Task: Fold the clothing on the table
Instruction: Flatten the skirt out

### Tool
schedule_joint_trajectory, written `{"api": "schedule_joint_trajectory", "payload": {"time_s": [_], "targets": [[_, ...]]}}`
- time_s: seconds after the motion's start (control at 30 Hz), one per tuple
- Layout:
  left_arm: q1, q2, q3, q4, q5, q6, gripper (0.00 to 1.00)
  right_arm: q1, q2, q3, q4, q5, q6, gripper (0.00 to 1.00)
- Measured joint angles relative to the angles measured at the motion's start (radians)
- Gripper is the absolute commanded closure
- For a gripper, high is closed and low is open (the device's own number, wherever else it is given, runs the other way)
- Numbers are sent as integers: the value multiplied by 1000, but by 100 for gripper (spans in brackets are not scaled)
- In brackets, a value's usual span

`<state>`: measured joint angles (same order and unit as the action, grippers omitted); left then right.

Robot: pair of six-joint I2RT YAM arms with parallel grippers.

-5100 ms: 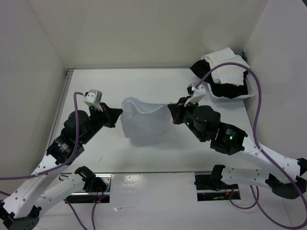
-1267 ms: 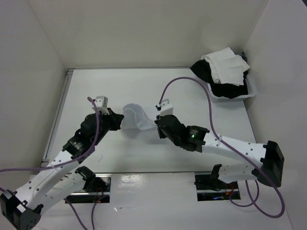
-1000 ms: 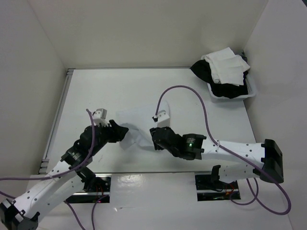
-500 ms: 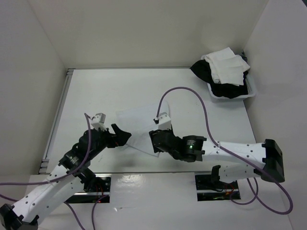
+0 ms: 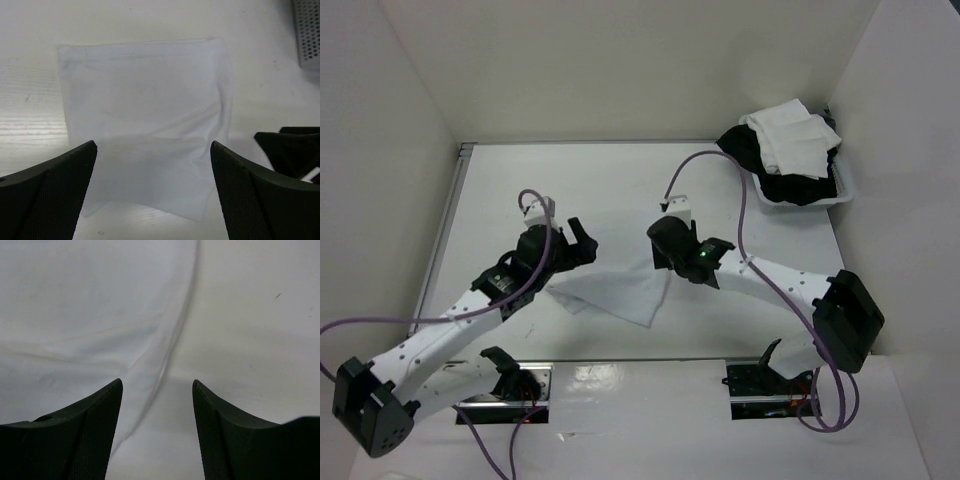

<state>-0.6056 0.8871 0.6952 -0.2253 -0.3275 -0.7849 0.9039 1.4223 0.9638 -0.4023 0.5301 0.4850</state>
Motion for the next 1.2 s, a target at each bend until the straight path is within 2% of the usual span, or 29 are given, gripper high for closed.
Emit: {"api": "schedule_joint_trajectory", "payload": {"time_s": [0.13, 0.3, 0.6, 0.9, 1.2], "targets": [[0, 154, 60, 1, -63, 1, 0, -102, 38, 55, 35, -31, -42, 37], [14, 252, 86, 12, -97, 8, 0, -120, 143, 125, 93, -61, -84, 37], [134, 517, 192, 45, -85, 56, 0, -212, 283, 129, 150, -155, -119, 37], [263, 566, 192, 114, 1, 101, 0, -257, 330, 146, 200, -214, -141, 37], [240, 703, 193, 181, 77, 105, 0, -259, 389, 209, 225, -252, -151, 37]]}}
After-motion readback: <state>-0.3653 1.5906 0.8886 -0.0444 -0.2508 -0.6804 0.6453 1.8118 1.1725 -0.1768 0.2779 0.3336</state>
